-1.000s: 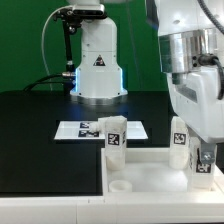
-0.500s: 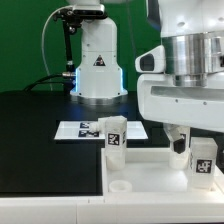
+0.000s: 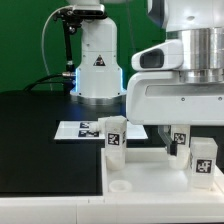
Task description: Assemble square table
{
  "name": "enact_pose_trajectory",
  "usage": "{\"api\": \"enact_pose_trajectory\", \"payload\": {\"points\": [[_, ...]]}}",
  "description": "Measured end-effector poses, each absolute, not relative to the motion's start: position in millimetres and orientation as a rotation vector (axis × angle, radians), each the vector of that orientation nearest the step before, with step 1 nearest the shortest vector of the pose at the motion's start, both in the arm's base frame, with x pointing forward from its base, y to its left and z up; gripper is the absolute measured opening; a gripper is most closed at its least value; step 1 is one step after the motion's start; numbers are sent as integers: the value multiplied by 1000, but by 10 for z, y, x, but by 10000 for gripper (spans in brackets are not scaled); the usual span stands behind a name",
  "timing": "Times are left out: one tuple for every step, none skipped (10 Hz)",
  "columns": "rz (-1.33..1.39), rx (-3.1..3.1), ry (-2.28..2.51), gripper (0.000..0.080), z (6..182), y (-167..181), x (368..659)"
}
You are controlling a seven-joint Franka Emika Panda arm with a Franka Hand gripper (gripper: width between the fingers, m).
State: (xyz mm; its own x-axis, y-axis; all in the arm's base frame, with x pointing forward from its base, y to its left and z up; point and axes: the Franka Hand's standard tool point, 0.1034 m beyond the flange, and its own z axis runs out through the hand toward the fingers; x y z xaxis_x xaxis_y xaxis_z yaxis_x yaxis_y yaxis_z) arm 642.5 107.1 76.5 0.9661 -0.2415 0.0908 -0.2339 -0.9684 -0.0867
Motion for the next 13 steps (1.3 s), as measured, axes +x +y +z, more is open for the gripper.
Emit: {"api": "enact_pose_trajectory", "payload": {"points": [[-144,-3007,521,649,756,1077,6416],[-146,-3014,497,553,756,1070,6417],[-144,-3009,517,553,756,1072,6417],[-136,-2970,676,352,755,1079,6416],[-130,-2943,775,285,754,1079,6414],[-127,-2903,901,285,748,1074,6414],[-123,-2845,1056,285,747,1065,6413],[-110,-2760,1229,285,745,1050,6410],[-70,-2606,1497,285,743,1049,6399],[-27,-2444,1744,285,739,1068,6383],[-4,-2310,1896,285,737,1081,6385],[19,-2104,2092,285,727,1108,6384],[26,-2012,2170,285,728,1124,6386]]}}
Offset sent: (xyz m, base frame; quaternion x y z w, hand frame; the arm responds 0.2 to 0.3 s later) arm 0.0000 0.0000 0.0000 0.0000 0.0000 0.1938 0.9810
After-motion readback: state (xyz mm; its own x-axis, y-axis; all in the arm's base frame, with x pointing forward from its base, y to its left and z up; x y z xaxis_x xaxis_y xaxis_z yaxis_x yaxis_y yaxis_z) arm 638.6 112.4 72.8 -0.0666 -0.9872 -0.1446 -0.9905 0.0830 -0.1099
